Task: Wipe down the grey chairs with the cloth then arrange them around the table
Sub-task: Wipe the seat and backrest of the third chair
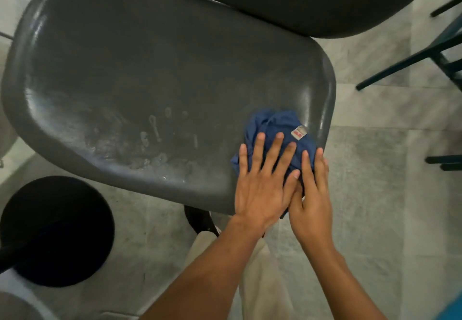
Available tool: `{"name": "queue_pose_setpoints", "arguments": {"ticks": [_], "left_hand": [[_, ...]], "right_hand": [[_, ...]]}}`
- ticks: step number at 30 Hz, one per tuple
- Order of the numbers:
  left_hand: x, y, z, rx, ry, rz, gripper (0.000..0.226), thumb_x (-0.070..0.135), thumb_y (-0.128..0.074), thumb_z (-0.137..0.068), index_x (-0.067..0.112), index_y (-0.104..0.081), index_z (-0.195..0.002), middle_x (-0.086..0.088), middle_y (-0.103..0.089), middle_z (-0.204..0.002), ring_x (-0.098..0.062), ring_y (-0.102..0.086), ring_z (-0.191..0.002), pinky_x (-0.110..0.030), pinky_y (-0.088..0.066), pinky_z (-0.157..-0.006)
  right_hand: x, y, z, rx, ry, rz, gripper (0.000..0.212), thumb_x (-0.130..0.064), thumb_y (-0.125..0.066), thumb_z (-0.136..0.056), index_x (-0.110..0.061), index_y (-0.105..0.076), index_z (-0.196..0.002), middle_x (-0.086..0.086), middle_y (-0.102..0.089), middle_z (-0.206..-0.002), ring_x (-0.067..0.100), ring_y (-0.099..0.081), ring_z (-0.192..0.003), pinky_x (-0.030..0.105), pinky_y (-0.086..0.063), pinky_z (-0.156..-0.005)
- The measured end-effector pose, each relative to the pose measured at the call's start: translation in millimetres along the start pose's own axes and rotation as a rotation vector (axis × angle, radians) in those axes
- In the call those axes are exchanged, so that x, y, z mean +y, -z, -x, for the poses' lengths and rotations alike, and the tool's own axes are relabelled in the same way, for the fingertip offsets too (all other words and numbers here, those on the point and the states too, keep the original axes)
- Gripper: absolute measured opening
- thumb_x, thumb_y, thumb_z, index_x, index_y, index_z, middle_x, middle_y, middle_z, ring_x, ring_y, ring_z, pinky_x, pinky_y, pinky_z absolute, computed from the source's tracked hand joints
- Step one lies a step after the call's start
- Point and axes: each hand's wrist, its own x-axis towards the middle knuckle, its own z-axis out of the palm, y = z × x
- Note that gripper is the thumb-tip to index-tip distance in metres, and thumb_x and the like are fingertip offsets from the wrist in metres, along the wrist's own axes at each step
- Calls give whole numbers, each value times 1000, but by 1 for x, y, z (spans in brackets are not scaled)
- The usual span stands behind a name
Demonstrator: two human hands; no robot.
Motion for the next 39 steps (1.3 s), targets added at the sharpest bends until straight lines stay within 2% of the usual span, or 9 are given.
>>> {"name": "queue_pose_setpoints", "arguments": {"ticks": [8,12,15,19,24,28,32,35,39], "left_hand": [[-66,0,42,24,-60,-124,53,40,-30,-110,30,-24,-162,2,-19,-170,-34,-11,-157,-63,-20,-122],[-129,22,78,-24,123,-217,54,38,-32,-107,27,-30,-160,0,-20,-169,-37,-15,-156,-63,-20,-121],[-165,43,76,-26,316,-263,56,38,-26,-108,23,-29,-161,-1,-13,-171,-34,-3,-158,-60,-10,-125],[-143,45,25,64,446,-176,59,30,-26,-106,9,-25,-161,-11,-14,-170,-34,3,-158,-56,-3,-127],[-75,20,-13,90,259,-57,61,25,-29,-104,6,-22,-161,-13,-17,-169,-30,-10,-158,-47,-13,-128],[-124,35,32,-23,130,-191,61,28,-39,-106,16,-21,-163,-5,-15,-171,-27,-9,-158,-47,-12,-128],[-208,70,62,-59,411,-309,61,36,-21,-108,15,-9,-164,-9,-6,-171,-30,4,-158,-53,-7,-128],[-217,79,23,28,595,-230,63,35,-18,-107,8,-9,-163,-14,-4,-171,-34,7,-158,-52,-1,-128],[-143,49,-43,134,432,-96,62,29,-27,-104,0,-26,-159,-20,-17,-168,-39,-9,-156,-55,-11,-127]], "right_hand": [[-11,18,-17,44,74,-61,47,-16,-44,-102,-21,-50,-148,-5,-24,-167,15,-7,-157,54,-20,-125],[-25,16,-45,14,213,138,46,-15,-45,-103,-16,-49,-149,2,-27,-166,24,-10,-157,52,-11,-126],[-29,0,-57,-20,276,334,50,-22,-39,-104,-14,-42,-153,5,-25,-167,29,-9,-157,57,-9,-125],[-23,-18,-57,-13,266,539,57,-31,-28,-106,-15,-23,-161,5,-11,-170,30,2,-157,59,-2,-125],[-20,-24,-57,61,286,557,59,-31,-31,-103,-14,-27,-160,7,-16,-169,31,-5,-157,58,-2,-125],[-19,-25,-57,87,295,537,58,-29,-33,-104,-13,-29,-159,7,-18,-168,31,-7,-157,60,-5,-124],[-21,-27,-56,111,281,555,58,-29,-34,-103,-13,-28,-159,7,-19,-168,30,-6,-157,61,-7,-124],[-21,-29,-57,119,282,566,59,-29,-35,-103,-14,-27,-160,6,-17,-169,30,-4,-157,61,-5,-124],[-20,-29,-57,122,280,569,60,-29,-37,-102,-14,-28,-160,6,-17,-169,30,-5,-157,61,-5,-124]]}}
